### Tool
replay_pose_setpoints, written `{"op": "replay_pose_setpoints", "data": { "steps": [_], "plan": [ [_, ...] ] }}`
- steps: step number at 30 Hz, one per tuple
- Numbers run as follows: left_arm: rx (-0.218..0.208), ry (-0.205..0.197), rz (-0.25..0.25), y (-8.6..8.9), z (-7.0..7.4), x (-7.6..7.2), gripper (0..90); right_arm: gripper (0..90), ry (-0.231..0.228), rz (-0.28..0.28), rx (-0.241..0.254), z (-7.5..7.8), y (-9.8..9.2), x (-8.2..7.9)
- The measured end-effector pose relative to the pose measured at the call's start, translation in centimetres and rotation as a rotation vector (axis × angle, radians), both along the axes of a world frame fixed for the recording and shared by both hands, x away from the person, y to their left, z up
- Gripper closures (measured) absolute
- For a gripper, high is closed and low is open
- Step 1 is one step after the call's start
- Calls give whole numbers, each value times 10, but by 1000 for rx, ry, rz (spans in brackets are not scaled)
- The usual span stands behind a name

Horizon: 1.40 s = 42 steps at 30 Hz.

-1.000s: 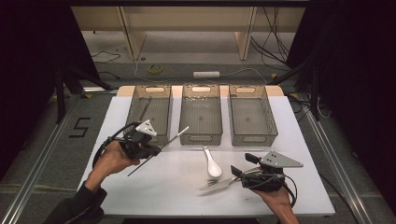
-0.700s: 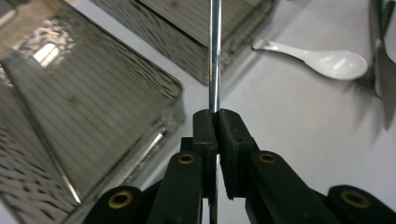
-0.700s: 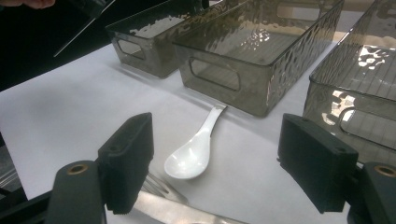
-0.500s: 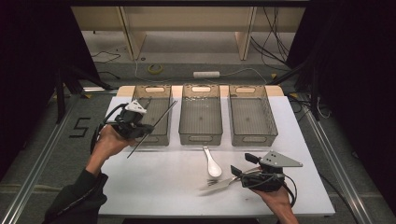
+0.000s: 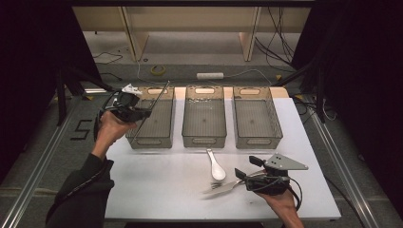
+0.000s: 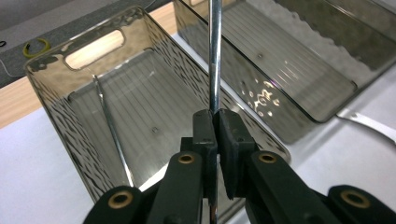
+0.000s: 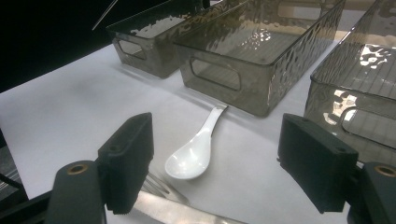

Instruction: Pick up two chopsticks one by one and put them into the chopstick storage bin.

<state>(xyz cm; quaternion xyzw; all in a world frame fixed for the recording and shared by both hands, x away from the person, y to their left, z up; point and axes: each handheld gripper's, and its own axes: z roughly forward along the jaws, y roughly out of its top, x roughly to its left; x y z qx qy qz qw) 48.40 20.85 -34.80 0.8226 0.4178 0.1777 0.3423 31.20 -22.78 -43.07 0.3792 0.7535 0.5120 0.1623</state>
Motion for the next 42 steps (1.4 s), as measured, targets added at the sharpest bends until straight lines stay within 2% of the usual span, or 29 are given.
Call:
{"op": "replay_pose_setpoints", "data": {
  "steps": [10,12,19,29,42],
  "plan": [
    [-14,-4,79,9,-5,22,855,277,3,3,0,0,0,0],
    [-30,5,97,12,-7,28,855,277,2,4,0,0,1,0],
    [-43,14,127,17,-8,42,855,277,5,6,1,0,0,1],
    [-29,28,164,16,-28,48,854,277,4,8,1,0,1,0],
    [-12,50,190,15,-48,51,853,277,4,10,1,-1,1,0]
  ]
}}
